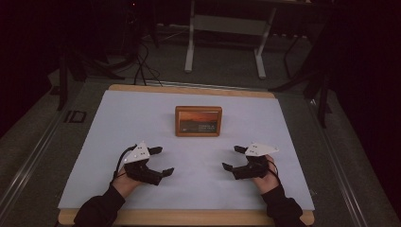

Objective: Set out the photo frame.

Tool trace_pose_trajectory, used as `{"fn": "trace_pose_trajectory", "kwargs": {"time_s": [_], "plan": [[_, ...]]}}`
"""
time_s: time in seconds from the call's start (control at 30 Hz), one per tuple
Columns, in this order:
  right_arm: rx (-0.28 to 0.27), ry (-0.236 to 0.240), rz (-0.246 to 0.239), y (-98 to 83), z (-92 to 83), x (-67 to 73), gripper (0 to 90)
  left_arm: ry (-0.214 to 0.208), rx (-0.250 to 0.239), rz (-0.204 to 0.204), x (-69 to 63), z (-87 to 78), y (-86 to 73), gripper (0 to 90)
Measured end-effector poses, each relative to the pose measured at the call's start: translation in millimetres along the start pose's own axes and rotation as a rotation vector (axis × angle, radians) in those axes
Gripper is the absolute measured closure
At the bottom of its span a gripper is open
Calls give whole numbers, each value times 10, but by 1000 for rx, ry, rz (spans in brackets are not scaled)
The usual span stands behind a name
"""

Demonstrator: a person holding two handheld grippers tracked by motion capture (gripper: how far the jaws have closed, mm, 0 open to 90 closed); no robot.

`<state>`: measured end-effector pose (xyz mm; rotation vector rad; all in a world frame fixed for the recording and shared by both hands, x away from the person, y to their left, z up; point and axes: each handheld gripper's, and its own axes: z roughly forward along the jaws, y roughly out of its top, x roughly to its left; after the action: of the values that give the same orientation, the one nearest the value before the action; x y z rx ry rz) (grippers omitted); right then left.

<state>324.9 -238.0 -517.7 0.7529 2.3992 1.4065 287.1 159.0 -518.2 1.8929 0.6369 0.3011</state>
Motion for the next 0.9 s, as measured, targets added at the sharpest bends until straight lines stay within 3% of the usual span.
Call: {"fn": "trace_pose_trajectory", "kwargs": {"time_s": [0.3,0.6,0.77,0.9], "plan": [[3,-3,20,-150,-156,70,142,-3,0,-1,0,5,-3,83],[8,1,74,-265,-302,75,143,-4,4,-4,4,15,-13,83],[18,-55,53,-314,-369,63,135,-5,6,-6,8,18,-20,83],[17,-51,76,-340,-375,17,128,-5,12,0,4,29,-28,83]]}}
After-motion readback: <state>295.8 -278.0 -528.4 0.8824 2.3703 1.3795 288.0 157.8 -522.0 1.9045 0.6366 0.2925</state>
